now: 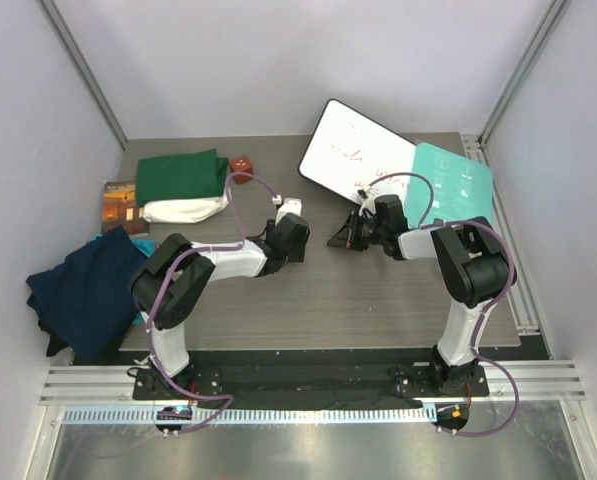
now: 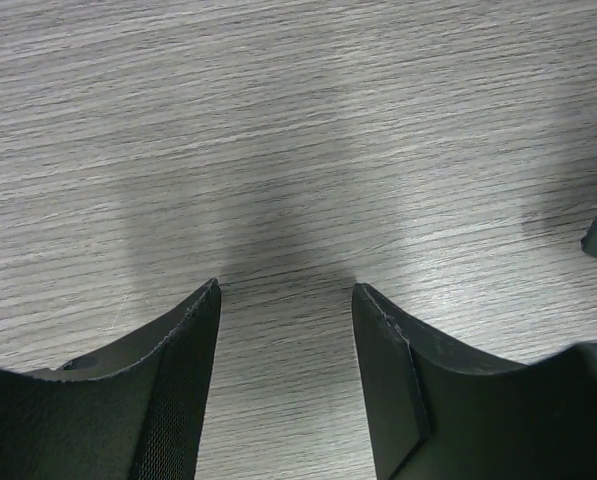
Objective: Fold and stack the t-shirts
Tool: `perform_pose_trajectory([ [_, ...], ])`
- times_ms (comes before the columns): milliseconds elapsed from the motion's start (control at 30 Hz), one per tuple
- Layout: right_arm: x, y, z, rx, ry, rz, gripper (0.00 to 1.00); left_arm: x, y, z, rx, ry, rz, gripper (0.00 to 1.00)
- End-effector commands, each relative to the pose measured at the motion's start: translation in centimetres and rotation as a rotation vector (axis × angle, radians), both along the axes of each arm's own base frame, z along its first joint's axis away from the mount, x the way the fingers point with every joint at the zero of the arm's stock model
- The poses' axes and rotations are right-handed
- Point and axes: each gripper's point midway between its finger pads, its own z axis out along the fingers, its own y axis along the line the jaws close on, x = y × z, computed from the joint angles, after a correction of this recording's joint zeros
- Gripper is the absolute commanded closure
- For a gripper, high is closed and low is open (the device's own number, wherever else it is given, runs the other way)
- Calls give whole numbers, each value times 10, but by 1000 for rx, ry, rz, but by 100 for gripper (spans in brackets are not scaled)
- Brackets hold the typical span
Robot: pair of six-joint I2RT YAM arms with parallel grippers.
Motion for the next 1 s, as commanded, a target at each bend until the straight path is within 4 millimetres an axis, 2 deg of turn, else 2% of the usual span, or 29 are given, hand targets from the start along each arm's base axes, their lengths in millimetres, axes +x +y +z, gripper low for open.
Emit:
perform_pose_trajectory([
  [0, -3, 10, 31, 23, -67, 24, 99, -25, 14, -34, 57, 131, -5, 44],
  [267, -15, 25, 40, -7, -85, 53, 99, -26, 14, -34, 57, 132, -4, 44],
  [500, -29, 24, 39, -50, -102, 37, 99, -27, 17, -33, 59, 126, 4, 44],
  [567, -35, 23, 41, -57, -108, 38, 82, -26, 18, -30, 54, 116, 10, 44],
  [600, -40, 21, 36, -88, -104, 33, 75, -27, 20, -30, 54, 114, 18, 43],
  [633, -43, 20, 45, -94, -133, 30, 74, -28, 21, -30, 53, 111, 23, 43],
  [700, -49, 15, 43, -159, -152, 20, 70, -28, 23, -26, 43, 94, 29, 43],
  [767, -52, 12, 53, -188, -182, 12, 66, -27, 23, -26, 41, 91, 29, 43],
  [833, -57, 9, 54, -218, -182, 18, 66, -26, 21, -26, 41, 94, 27, 43],
  [967, -61, -1, 71, -260, -231, -13, 64, -26, 21, -27, 44, 101, 25, 43],
])
